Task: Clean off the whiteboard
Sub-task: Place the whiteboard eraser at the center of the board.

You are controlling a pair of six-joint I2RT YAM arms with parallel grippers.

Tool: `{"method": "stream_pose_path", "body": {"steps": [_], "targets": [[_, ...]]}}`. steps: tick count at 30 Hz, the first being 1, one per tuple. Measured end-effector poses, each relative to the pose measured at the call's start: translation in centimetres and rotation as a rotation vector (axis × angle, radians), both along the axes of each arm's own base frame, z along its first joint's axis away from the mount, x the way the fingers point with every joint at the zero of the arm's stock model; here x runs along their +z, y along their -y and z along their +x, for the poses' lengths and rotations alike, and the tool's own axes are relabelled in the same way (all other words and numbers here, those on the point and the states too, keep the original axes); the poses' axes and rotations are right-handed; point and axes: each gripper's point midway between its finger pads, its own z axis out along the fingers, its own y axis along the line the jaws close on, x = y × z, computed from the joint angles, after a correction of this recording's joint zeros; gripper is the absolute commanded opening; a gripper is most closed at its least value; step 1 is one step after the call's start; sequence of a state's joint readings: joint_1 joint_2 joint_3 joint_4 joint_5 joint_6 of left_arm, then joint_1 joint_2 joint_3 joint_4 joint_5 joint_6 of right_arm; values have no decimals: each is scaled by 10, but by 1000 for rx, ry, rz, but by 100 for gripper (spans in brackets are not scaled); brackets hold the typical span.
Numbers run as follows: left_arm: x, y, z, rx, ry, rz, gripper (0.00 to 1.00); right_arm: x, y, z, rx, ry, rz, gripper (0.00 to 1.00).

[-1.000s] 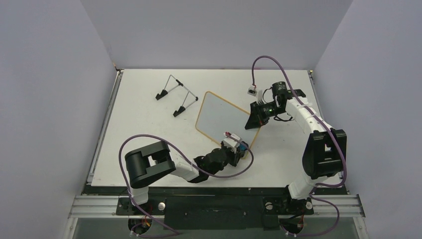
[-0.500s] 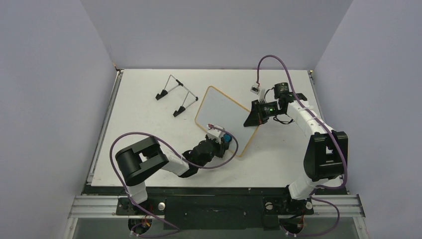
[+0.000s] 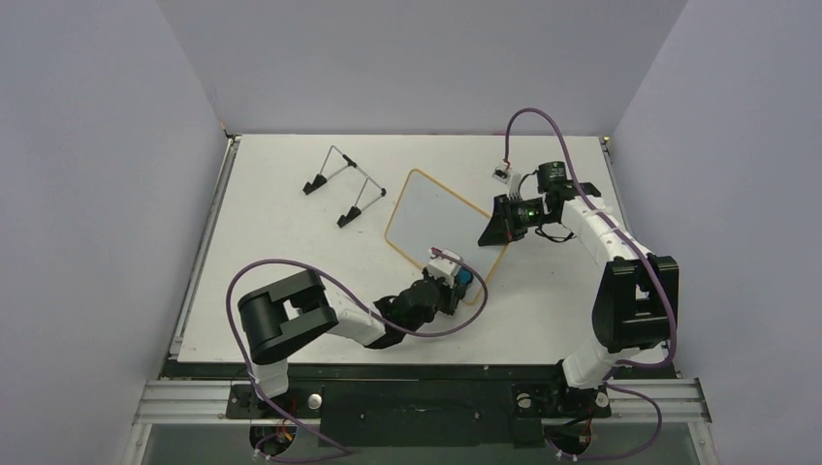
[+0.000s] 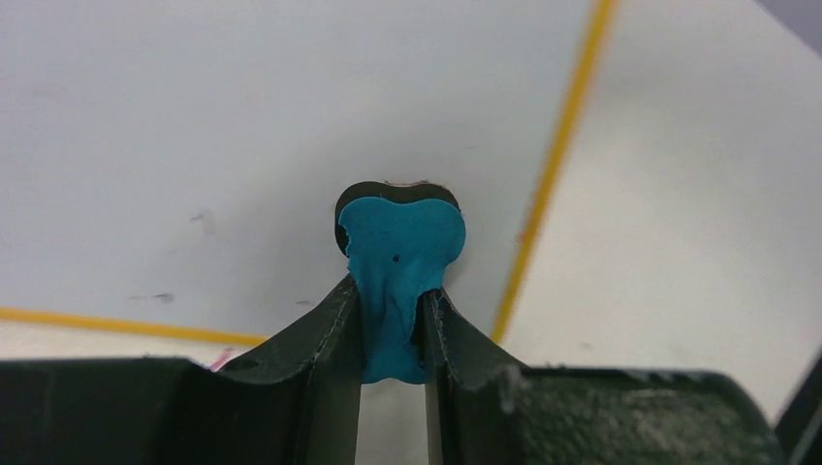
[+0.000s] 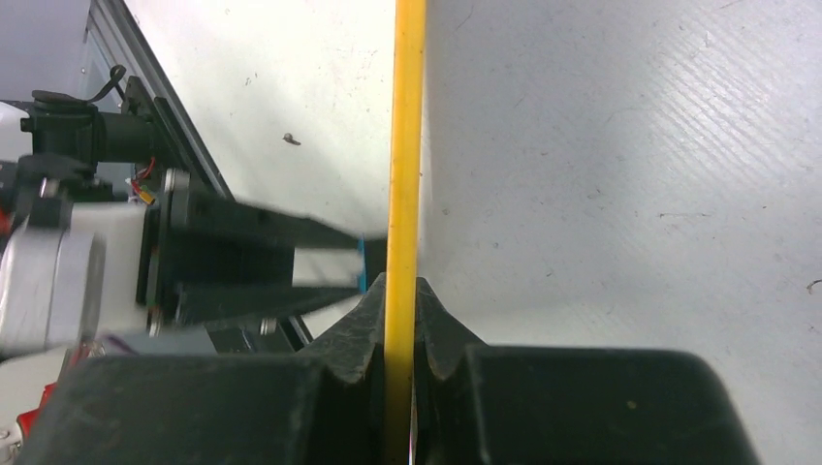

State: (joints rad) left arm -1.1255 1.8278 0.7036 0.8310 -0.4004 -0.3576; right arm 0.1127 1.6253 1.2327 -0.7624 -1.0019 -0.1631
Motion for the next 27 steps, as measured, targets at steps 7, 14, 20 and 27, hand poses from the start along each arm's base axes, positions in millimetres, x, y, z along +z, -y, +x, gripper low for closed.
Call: {"method": "stream_pose_path", "body": {"steps": [7,14,20,27], "targets": [[23,47,-37,-158,9,-73,0,0,0,-2,2,-7,4,0],[71,-26,-3,-120,-41,-106,0,6,-5,-16,38,-51,11,0],[185,-185,75,237,66,-221,0,27,-6,-22,101,-20,-1,0],[142,-280,79,459,-117,-170,0,53,-15,-21,161,45,-5,0]]}}
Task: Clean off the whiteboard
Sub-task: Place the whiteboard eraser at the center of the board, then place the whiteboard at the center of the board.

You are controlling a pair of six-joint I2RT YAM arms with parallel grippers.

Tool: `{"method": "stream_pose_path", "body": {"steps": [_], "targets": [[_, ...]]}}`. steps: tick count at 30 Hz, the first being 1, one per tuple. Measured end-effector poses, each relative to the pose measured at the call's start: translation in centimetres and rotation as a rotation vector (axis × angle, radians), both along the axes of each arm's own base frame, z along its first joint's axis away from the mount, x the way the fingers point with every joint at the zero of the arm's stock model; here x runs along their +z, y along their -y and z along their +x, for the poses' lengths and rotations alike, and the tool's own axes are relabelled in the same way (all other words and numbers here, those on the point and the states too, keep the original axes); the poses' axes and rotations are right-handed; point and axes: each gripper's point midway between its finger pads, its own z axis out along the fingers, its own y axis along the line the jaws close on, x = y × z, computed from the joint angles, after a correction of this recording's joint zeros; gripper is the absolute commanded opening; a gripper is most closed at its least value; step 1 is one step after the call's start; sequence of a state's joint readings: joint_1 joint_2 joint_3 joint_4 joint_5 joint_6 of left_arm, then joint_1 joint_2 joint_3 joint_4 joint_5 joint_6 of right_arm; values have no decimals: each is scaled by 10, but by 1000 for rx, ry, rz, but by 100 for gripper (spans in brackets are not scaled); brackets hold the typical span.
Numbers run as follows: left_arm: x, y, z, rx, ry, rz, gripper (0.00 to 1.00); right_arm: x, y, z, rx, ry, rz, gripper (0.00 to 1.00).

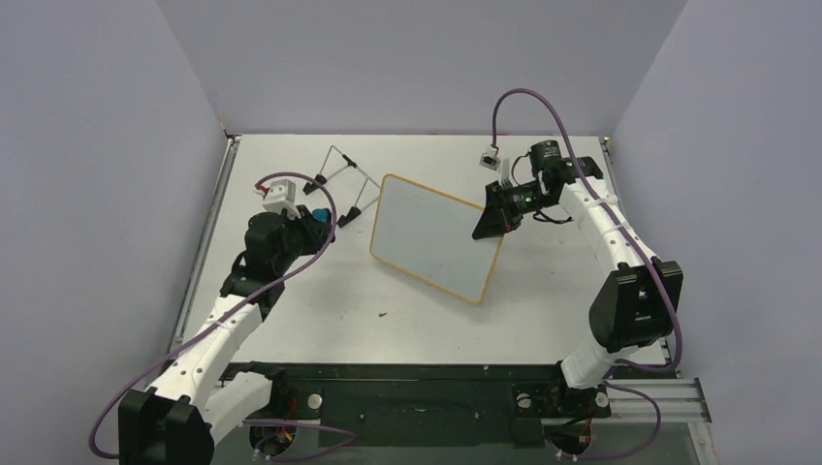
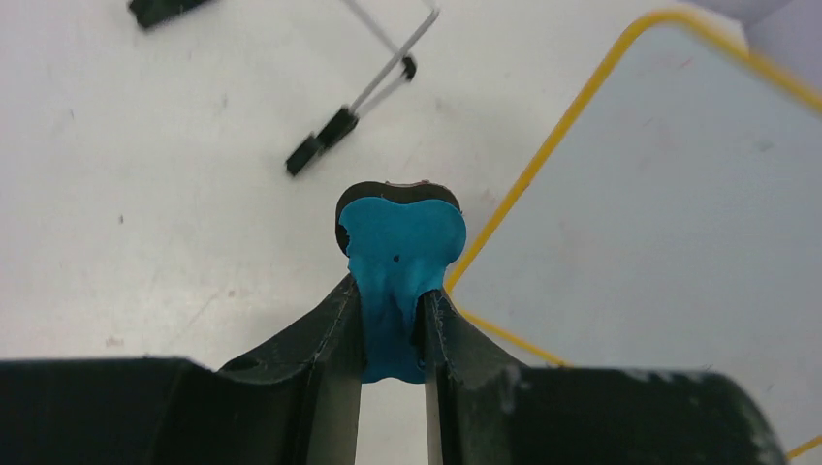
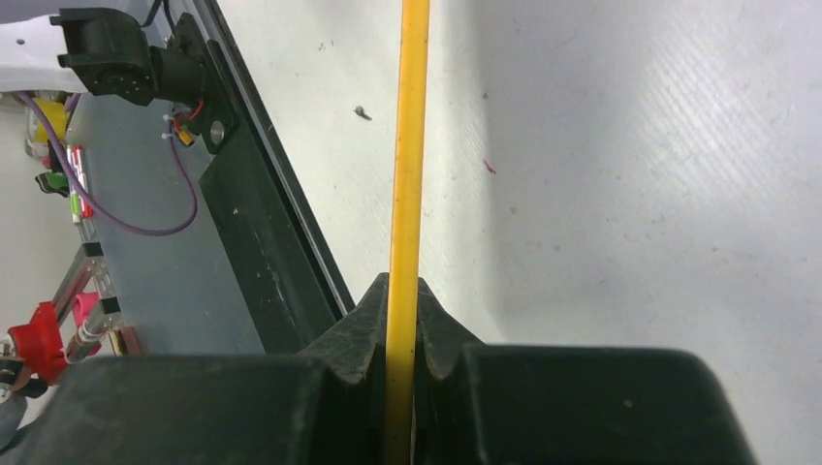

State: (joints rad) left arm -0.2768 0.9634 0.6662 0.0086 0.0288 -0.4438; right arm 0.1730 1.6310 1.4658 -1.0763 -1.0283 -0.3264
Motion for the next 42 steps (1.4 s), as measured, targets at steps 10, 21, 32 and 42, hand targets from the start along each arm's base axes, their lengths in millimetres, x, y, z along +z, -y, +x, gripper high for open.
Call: {"method": "stream_pose_path", "body": {"steps": [10,21,32,42], "targets": [[-138,-10,-48,36,-483,15,7,62,-37,42,-14,150,46,0],[-172,-30,-62,151,-637,53,39,106,-139,134,-189,207,232,0],[-141,-46,-53,196,-563,-9,47,51,-211,204,-308,237,205,0],[-141,-51,-57,207,-582,-5,53,-11,-221,214,-330,240,83,0]]}}
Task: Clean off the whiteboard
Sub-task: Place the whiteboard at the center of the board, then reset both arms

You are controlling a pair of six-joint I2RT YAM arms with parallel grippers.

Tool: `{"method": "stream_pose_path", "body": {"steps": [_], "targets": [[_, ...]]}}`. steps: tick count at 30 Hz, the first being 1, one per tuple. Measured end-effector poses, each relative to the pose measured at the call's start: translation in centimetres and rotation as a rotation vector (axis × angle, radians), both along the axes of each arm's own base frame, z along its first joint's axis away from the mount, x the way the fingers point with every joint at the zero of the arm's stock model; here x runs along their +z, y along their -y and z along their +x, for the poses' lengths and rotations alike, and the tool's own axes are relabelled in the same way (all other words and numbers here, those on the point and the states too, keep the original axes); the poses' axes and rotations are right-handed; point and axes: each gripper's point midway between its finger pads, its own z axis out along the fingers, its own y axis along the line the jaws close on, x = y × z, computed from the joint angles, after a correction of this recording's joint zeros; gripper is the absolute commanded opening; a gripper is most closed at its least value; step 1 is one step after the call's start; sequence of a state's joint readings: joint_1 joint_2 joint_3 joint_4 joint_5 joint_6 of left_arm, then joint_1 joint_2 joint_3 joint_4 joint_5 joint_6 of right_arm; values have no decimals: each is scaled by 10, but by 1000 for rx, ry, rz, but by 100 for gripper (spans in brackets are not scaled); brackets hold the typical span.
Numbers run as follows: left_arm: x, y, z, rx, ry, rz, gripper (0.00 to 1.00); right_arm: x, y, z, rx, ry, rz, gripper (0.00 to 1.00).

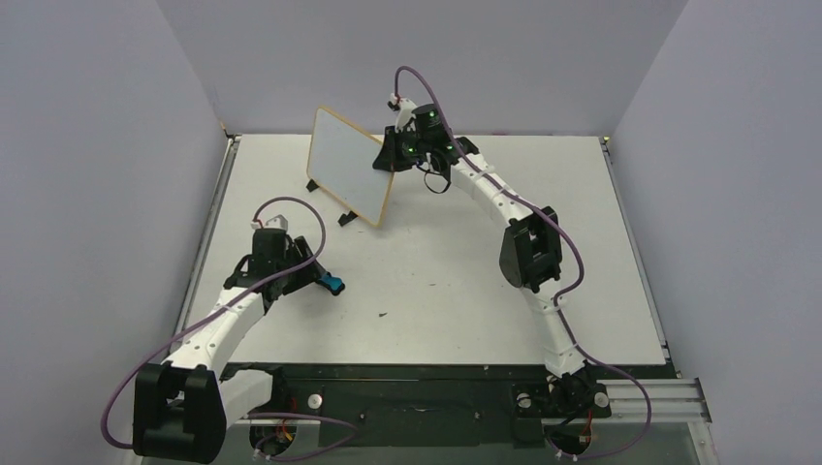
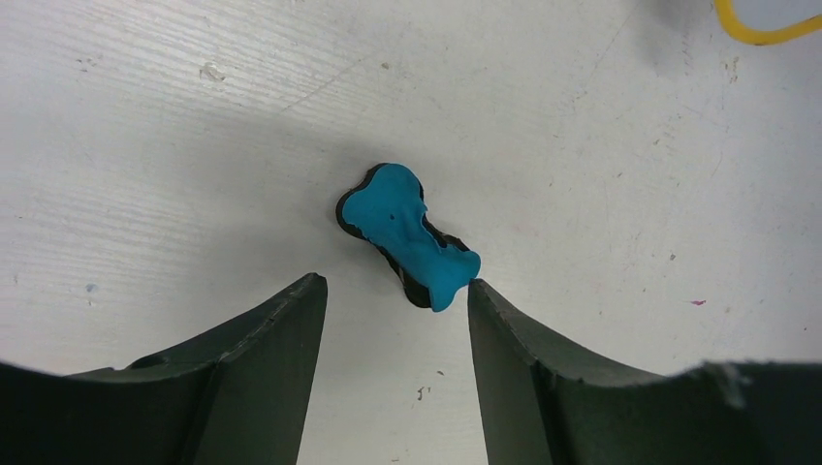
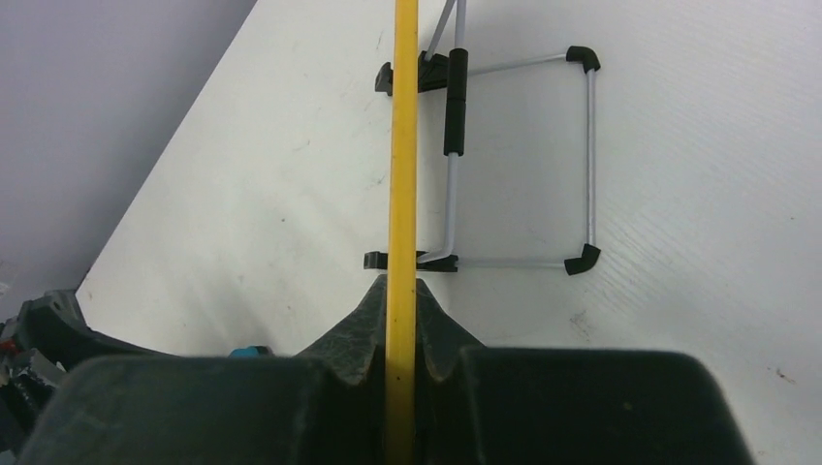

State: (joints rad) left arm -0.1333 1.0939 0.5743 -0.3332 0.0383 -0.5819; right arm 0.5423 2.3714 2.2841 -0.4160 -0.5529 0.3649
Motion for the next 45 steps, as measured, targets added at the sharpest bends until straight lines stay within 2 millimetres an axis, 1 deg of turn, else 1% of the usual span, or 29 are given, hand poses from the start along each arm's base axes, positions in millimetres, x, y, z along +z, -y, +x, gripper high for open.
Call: {"method": "stream_pose_path", "body": {"steps": [5,7,9,10,12,14,16,19,20,21,23,25,26,29,32,37,39,41,43,45], "targets": [[9,-3,-3,6,22,1,54,0,-5,-1,13,40,-17,0],[12,-4,-4,7,29,3,54,0,-6,-1,15,49,-24,3],[15,-6,-4,11,38,5,55,-1,-5,0,15,56,-29,11],[17,-7,-5,12,43,5,55,-2,-6,0,16,58,-31,20],[20,-7,-5,13,55,5,56,-8,-8,-2,24,60,-38,24],[23,-8,-4,14,62,5,56,-17,-9,-4,28,53,-51,27],[25,-9,-3,16,66,6,58,-28,-7,-7,30,36,-66,29],[25,-9,-4,15,66,7,59,-39,-6,-10,32,15,-79,35],[25,-9,-4,15,65,8,59,-41,-5,-11,33,11,-82,41],[25,-9,-5,16,64,7,59,-42,-5,-11,33,10,-82,44],[26,-11,-6,19,64,9,60,-42,-5,-11,33,10,-82,64],[28,-12,-5,21,64,11,60,-38,-3,-10,31,15,-79,75],[31,-12,-5,21,67,12,60,-36,-1,-9,30,19,-78,77],[43,-13,0,16,93,12,60,-23,7,-13,36,34,-75,79],[63,-11,7,3,143,1,60,-3,24,-20,49,51,-79,79],[93,-11,14,-19,224,-11,61,53,61,-49,71,129,-101,81],[107,-11,16,-31,261,-14,61,78,78,-65,79,176,-112,81],[121,-12,18,-40,297,-12,61,95,98,-82,85,221,-131,81],[132,-14,18,-48,326,-9,61,104,121,-100,87,248,-158,82],[144,-14,17,-61,357,-5,61,107,151,-113,67,263,-189,82]]}}
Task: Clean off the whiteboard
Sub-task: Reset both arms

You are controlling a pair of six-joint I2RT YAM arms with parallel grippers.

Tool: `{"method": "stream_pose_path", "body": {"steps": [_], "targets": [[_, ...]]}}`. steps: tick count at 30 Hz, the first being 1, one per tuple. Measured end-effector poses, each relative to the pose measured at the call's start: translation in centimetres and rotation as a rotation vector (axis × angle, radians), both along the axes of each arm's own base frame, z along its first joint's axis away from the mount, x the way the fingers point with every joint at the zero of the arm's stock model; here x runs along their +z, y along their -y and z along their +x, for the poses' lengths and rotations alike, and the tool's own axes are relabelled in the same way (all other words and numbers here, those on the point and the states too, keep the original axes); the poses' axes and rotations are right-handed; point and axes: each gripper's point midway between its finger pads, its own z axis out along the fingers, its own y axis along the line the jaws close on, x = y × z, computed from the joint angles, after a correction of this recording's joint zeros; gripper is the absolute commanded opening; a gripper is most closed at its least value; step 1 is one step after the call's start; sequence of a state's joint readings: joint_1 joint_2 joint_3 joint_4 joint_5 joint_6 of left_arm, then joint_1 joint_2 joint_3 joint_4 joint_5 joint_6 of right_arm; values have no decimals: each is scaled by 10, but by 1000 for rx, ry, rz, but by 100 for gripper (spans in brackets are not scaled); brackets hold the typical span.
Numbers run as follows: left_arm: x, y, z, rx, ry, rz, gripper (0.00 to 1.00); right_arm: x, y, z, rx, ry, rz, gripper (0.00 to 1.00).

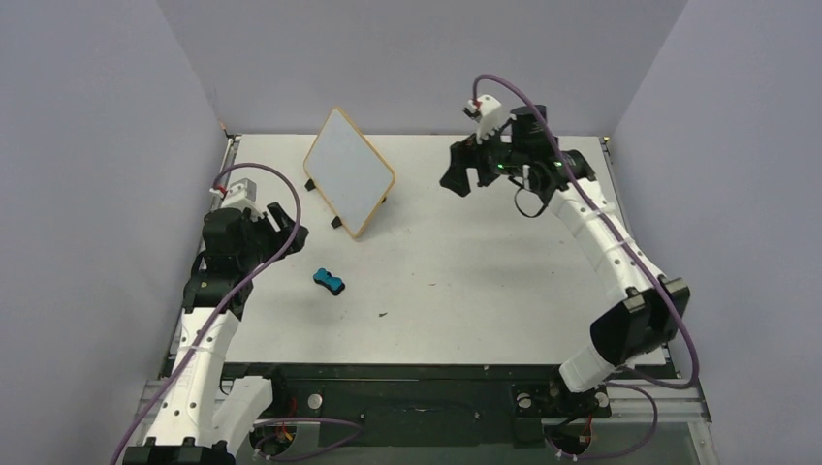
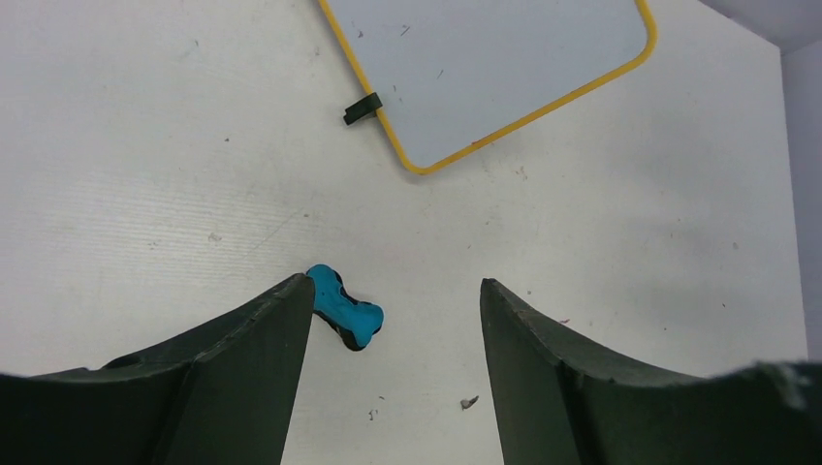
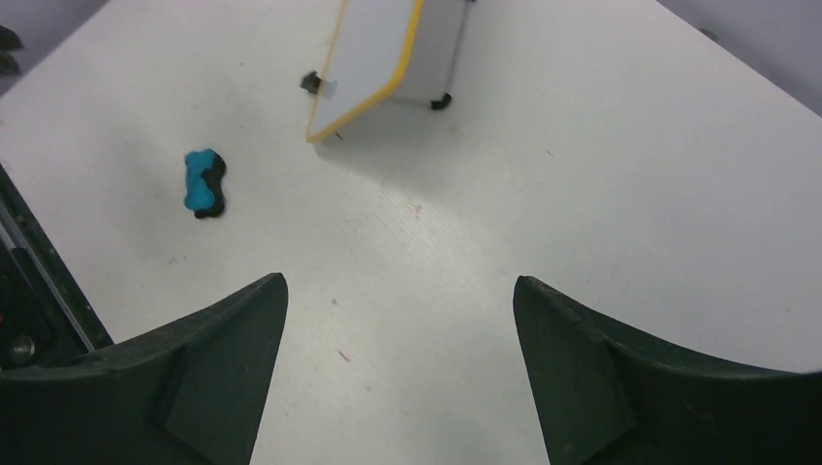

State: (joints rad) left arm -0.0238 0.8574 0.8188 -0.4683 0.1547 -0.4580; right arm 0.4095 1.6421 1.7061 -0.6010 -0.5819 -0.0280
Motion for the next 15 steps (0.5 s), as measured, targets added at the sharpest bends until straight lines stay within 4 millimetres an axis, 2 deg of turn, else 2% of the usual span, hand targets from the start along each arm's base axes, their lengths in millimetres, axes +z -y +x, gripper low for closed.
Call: {"method": "stream_pose_path", "body": {"steps": [2,6,10,12,15], "targets": [[10,0,-1,-12,30,5,61,-2,35,-7,-45,13,-27,82],[22,0,-4,-29,70,19,61,-9,135,-25,-233,30,-65,83],[24,0,-6,-38,82,33,61,0,221,-47,-474,67,-54,83],[24,-1,-6,-39,84,39,61,3,246,-61,-560,87,-46,83],[24,-2,-6,-43,87,50,61,-4,259,-79,-610,91,-31,83]]}}
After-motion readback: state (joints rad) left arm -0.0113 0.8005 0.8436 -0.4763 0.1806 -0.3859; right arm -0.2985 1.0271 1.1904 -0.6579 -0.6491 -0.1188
